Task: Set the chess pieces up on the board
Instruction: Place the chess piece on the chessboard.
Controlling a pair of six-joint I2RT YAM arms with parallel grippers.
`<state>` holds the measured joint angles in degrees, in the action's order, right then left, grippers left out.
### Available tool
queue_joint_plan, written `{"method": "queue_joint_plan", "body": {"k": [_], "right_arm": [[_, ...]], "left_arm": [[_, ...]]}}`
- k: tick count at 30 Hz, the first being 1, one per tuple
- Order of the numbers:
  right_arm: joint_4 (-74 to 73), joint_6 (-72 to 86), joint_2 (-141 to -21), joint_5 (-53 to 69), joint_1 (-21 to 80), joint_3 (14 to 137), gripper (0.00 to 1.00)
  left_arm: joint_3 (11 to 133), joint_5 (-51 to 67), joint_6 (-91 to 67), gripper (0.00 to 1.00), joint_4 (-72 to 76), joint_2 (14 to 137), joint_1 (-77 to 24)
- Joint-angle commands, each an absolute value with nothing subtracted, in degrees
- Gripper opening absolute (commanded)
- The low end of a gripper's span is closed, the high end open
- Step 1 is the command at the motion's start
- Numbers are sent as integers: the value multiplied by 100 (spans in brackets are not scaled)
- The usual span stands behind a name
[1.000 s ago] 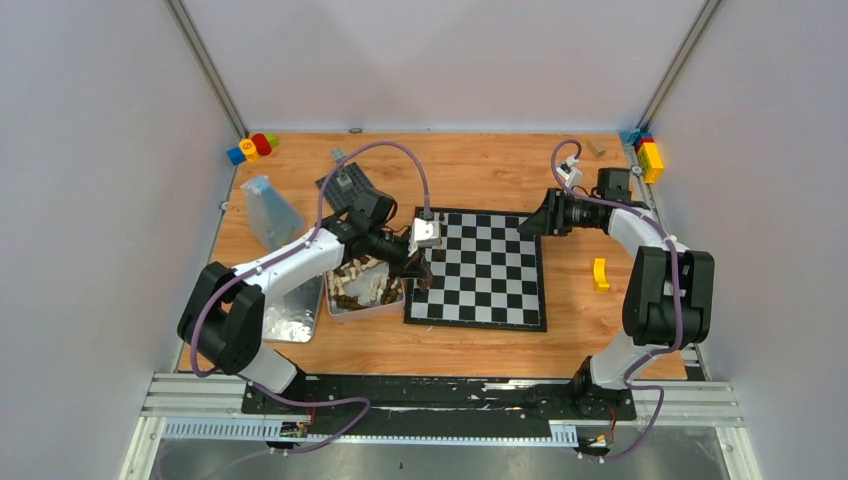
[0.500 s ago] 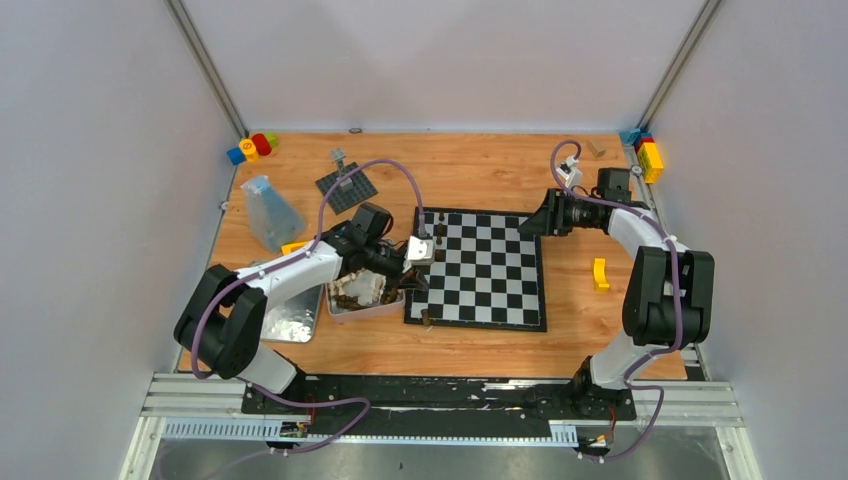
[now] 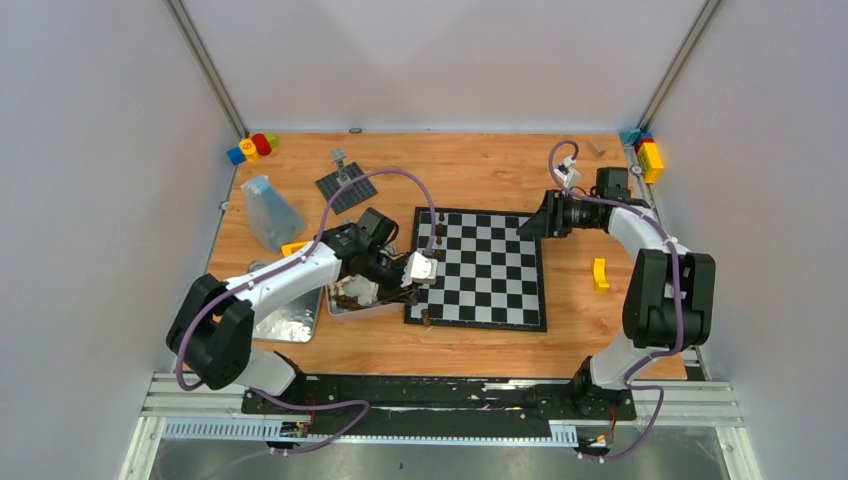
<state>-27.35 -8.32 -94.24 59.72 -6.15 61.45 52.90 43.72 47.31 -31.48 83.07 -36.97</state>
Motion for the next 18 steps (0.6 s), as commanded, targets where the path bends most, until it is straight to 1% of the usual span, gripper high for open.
{"method": "queue_joint_plan", "body": {"k": [1,6,8,10,12,15,18], "right_arm": [[-3342,-1527,-8925,6105,-250,6388,49],[-3408,-2117,-8186,5229,953,5965,54],[-3387,-2266,-8034,4829,1563,5771,58],[-3238,-2315,-7935,4495,2151,5574,62],[-2906,-2190,-7842,4219,2649,5305,63],[-2513,-1914,-7882,3940,3291,5085,64],[-2325,-1550,-8127,3509,3845,5170,64]], "left_arm": [[5543,3807,4767,34,-3662,7992,-3696],[5689,3286,4109,36,-3868,7757,-3517],[5796,3177,3883,38,-3970,7637,-3302],[5921,3072,3744,39,-4105,7478,-2884],[6046,3025,3619,41,-4180,7351,-2480],[6096,3141,3440,50,-4189,7173,-1912],[6045,3161,3195,55,-4038,6957,-1411]]}}
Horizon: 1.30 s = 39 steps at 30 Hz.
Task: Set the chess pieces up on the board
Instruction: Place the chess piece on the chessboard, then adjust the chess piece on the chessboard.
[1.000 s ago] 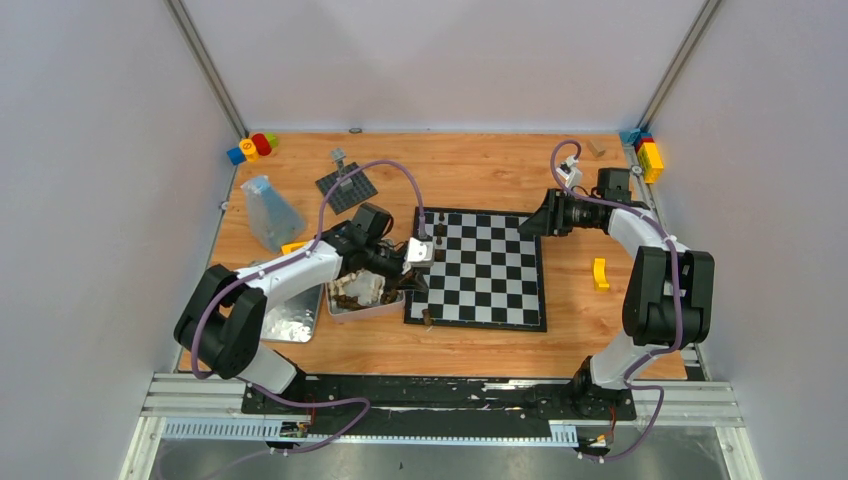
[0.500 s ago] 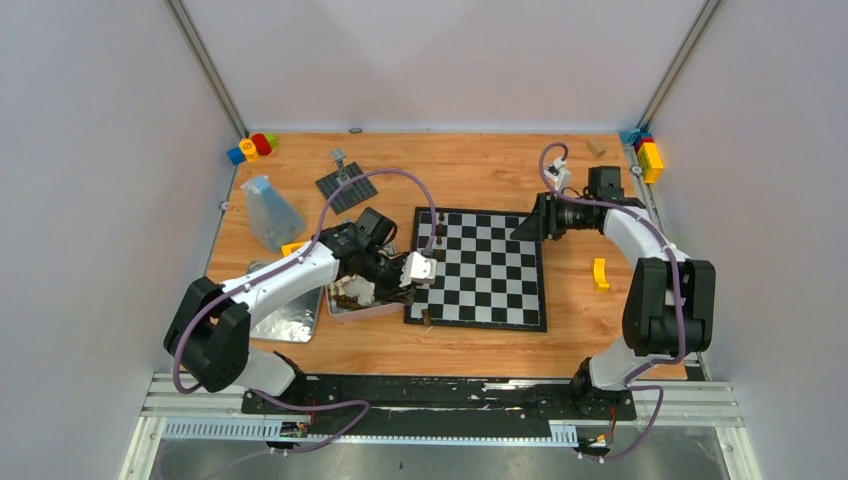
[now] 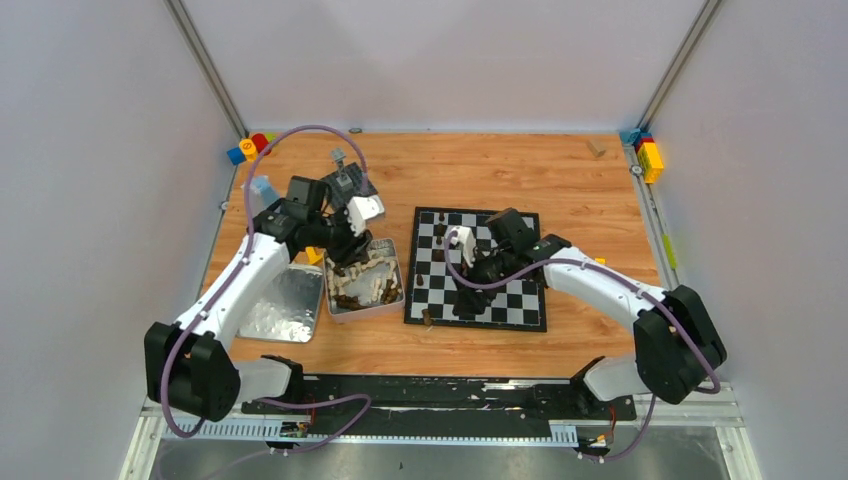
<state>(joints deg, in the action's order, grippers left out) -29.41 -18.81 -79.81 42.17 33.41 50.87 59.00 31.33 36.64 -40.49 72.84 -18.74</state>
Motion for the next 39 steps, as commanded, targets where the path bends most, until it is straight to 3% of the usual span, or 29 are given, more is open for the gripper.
{"method": "queue_joint_plan", "body": {"k": [1,6,22,39], "right_arm": [[-2301,-1445,-8209,3311,4052,5218,64],[-2165,-954,-8644,2356,4805,5457,65],[-2344,-485,-9594,1483,5440,6210,59],[-2628,-916,-9580,521,5514,6174,32]], "left_arm": [[6037,3136,3140,58,-3932,6924,-1343],[6067,2747,2847,70,-3759,6804,-1101],[5892,2589,2725,74,-3599,6724,-1063],[5863,2669,2842,78,-3738,6680,-1064]]}}
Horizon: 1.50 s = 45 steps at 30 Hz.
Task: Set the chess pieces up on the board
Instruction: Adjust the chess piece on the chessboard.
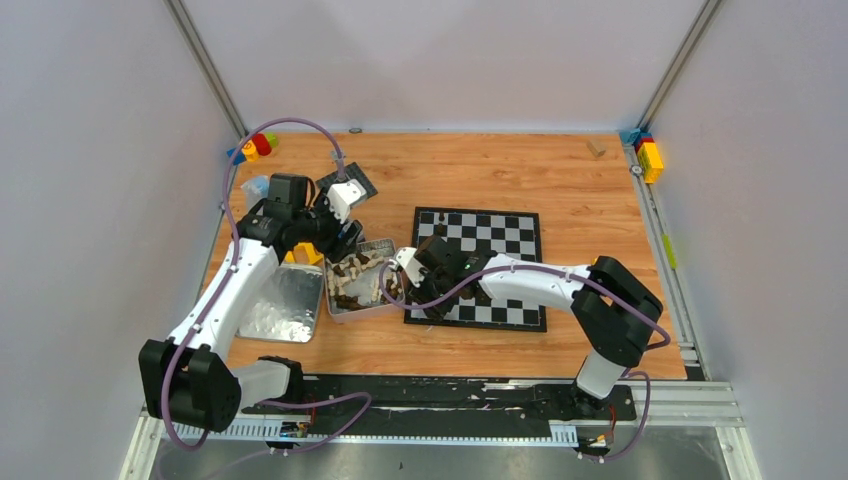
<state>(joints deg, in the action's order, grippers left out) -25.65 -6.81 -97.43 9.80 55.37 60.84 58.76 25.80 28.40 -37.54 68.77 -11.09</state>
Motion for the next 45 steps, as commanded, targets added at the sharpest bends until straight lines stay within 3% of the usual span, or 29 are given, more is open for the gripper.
{"method": "queue_joint_plan", "body": {"k": [1,9,20,27,41,45], "right_arm": [[-2632,-970,-9532,475,5493,6140,30],[-2648,-1409,-9128,633,5156,5807,24],[-2613,-1590,-8916,714,5122,5535,35],[-2518,-1676,-8775,597,5068,5351,37],[-2270,-1735,-8873,606,5021,5308,30],[-2277,-1773,-8873,645,5027,5322,22]], "left_arm": [[5862,2670,2857,78,-3741,6673,-1066],[5862,2772,2942,80,-3788,6670,-1070],[5888,2884,2954,82,-3820,6747,-1065],[5879,2961,2943,86,-3845,6774,-1064],[5827,3414,3142,82,-3941,6837,-1070],[5827,3434,3154,80,-3959,6838,-1069]]}}
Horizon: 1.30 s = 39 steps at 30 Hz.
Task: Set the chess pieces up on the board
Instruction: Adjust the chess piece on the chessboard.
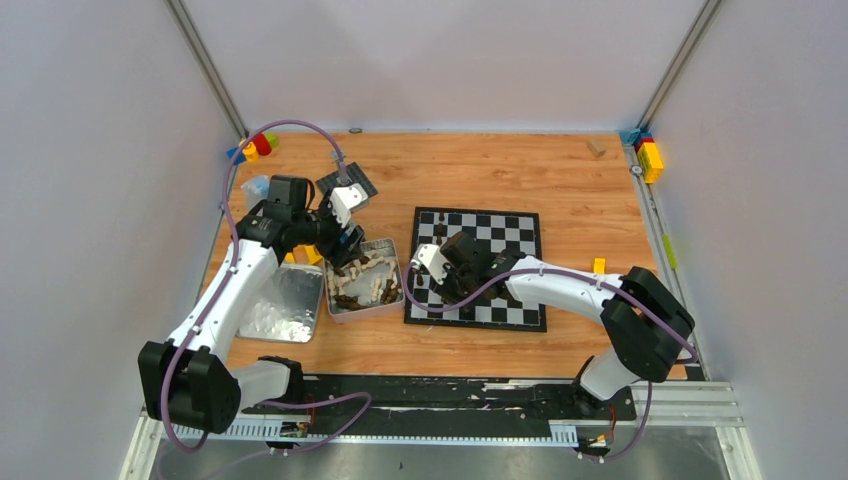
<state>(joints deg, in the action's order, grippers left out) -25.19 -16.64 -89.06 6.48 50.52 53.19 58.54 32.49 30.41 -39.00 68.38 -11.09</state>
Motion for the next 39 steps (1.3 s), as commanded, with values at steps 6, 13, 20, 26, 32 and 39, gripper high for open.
{"method": "queue_joint_plan", "body": {"k": [6,13,20,26,32,39], "right_arm": [[-2651,-1996,-8767,660,5019,5518,6],[-3708,-2578,-8607,571,5019,5908,0],[-5693,-3940,-8741,-202,5025,6842,0],[-7023,-4443,-9371,-706,5029,7377,0],[-7515,-4649,-9985,-972,5036,7685,0],[-7914,-4668,-10483,-1292,5062,7831,2]], "left_arm": [[5828,3456,3173,79,-3949,6800,-1071],[5822,3449,3103,79,-3914,6727,-1065],[5871,3416,3050,79,-3928,6714,-1065],[5845,3326,3068,79,-3891,6679,-1067],[5780,3270,3059,79,-3854,6551,-1064],[5681,3236,3075,79,-3820,6466,-1066]]}}
